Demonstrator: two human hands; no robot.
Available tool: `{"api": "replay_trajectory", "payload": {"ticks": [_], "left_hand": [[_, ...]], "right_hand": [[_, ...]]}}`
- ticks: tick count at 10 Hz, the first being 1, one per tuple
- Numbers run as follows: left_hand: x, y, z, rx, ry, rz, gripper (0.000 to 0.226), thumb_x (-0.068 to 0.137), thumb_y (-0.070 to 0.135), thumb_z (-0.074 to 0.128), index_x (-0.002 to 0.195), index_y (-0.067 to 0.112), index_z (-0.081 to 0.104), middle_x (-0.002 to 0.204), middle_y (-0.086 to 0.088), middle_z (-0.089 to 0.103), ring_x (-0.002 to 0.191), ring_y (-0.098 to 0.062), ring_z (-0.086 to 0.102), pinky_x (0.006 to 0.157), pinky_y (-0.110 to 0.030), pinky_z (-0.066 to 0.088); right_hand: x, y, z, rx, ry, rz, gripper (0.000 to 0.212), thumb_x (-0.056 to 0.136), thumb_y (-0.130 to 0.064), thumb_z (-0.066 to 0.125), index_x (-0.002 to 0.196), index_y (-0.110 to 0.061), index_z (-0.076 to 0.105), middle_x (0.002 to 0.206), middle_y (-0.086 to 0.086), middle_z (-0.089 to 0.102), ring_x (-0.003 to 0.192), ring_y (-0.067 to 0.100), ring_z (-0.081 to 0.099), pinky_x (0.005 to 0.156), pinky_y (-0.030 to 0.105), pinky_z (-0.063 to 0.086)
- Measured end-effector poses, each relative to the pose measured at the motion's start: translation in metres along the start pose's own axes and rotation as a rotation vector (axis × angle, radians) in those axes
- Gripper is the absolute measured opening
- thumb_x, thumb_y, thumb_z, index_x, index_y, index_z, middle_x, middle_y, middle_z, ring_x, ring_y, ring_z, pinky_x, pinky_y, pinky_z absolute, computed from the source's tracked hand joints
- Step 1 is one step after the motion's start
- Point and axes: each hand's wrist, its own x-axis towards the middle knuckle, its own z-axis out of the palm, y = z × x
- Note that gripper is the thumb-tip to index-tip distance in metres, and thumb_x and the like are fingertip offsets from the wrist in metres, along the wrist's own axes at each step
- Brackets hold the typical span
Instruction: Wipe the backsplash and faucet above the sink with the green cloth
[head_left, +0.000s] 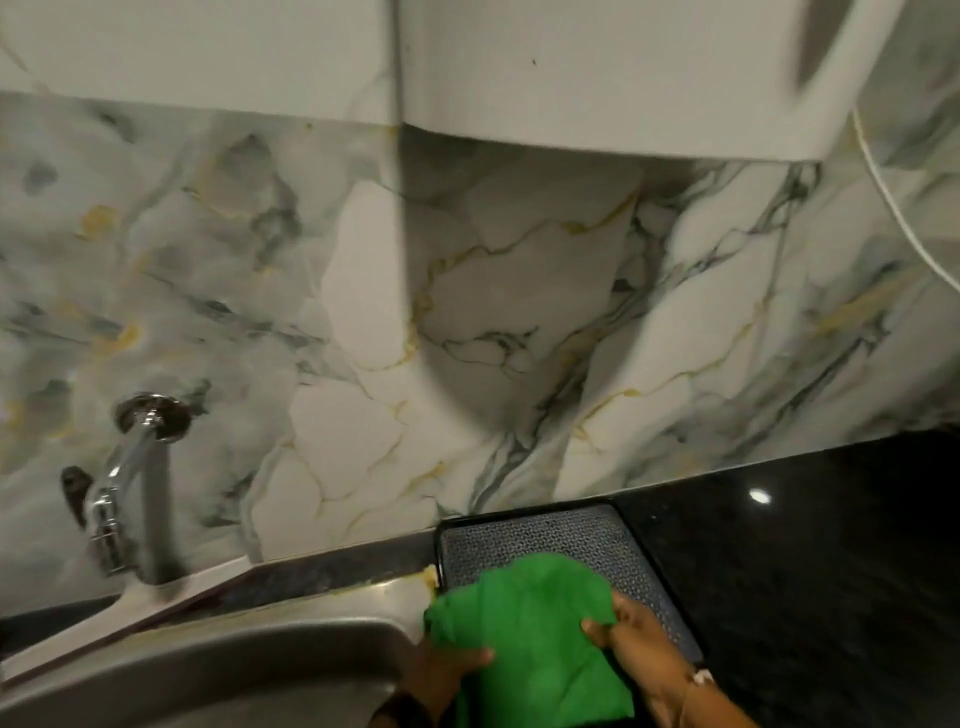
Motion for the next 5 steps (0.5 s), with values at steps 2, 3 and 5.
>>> {"api": "replay_trajectory", "payload": {"ticks": [2, 3, 5], "left_hand": [[0.070, 0.001, 0.045, 0.251, -0.006, -0.016, 0.063, 0.070, -0.032, 0.060, 0.129, -0.013, 0.053, 0.113, -0.027, 0.066, 0.081, -0.026, 0.061, 0.064, -0.033, 0.055], [0.077, -0.011, 0.040, 0.485, 0.079, 0.024, 0.083, 0.068, -0.025, 0.063, 0.143, 0.005, 0.043, 0.114, -0.014, 0.064, 0.093, -0.025, 0.059, 0.066, -0.029, 0.057], [0.041, 0.015, 0.010, 0.614, 0.242, 0.129, 0.069, 0.074, 0.011, 0.074, 0.138, 0.018, 0.049, 0.119, -0.005, 0.070, 0.109, -0.022, 0.064, 0.100, -0.029, 0.048]], "right_hand": [[0.065, 0.009, -0.025, -0.103, 0.156, -0.077, 0.051, 0.079, 0.023, 0.056, 0.124, -0.003, 0.060, 0.113, 0.024, 0.071, 0.100, 0.036, 0.068, 0.093, 0.055, 0.054], [0.084, 0.038, -0.031, -0.107, 0.215, 0.002, 0.065, 0.075, 0.024, 0.061, 0.135, 0.002, 0.046, 0.125, 0.026, 0.063, 0.099, 0.028, 0.062, 0.095, 0.043, 0.050], [0.051, 0.020, -0.002, -0.581, 0.393, 0.071, 0.067, 0.083, -0.027, 0.064, 0.143, -0.018, 0.037, 0.143, 0.010, 0.052, 0.127, 0.026, 0.052, 0.112, 0.041, 0.040]]}}
